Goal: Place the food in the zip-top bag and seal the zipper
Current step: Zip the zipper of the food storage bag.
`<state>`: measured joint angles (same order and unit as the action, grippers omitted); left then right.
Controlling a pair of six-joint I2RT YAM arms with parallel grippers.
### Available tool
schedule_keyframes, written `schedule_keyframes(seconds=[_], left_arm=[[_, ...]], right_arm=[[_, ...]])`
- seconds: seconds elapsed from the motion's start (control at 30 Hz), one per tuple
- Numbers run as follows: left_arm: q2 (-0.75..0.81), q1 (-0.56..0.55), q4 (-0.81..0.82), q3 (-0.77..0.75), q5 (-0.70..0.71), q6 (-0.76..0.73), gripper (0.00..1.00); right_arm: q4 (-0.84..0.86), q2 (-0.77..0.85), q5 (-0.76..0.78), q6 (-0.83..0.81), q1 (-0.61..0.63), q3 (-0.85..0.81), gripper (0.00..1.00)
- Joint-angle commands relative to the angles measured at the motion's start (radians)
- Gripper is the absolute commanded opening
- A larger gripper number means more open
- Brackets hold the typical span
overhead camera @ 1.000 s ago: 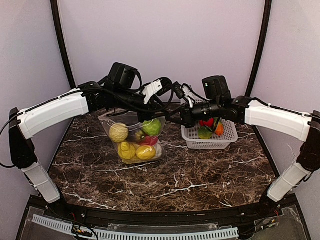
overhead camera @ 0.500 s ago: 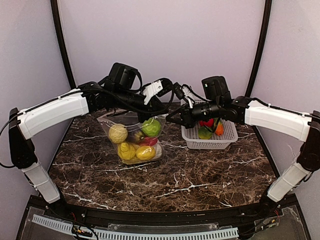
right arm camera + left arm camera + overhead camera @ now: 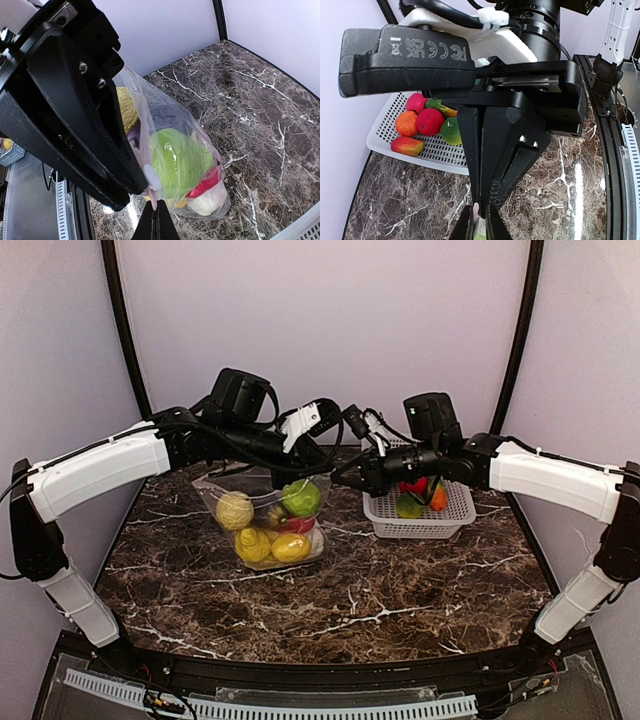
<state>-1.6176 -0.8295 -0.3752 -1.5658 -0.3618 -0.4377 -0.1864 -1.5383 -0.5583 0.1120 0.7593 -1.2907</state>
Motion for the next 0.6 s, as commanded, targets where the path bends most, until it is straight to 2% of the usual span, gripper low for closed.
schedule_keyframes(seconds=[0.0, 0.23, 0.57], left_arm=[[0.036, 0.0, -0.036, 0.015, -0.001, 0.006, 0.12], [-0.003, 0.024, -0.078, -0.046, -0.043, 0.005, 0.26], [-0.032, 0.041, -0.104, -0.069, -0.09, 0.007, 0.27]], right_arm=[[0.074, 0.034, -0.055, 0.008, 0.006, 0.014, 0.0], [0.086, 0.043, -0.11, 0.006, 0.006, 0.026, 0.0], [0.085, 0.034, -0.119, 0.001, 0.005, 0.019, 0.0]])
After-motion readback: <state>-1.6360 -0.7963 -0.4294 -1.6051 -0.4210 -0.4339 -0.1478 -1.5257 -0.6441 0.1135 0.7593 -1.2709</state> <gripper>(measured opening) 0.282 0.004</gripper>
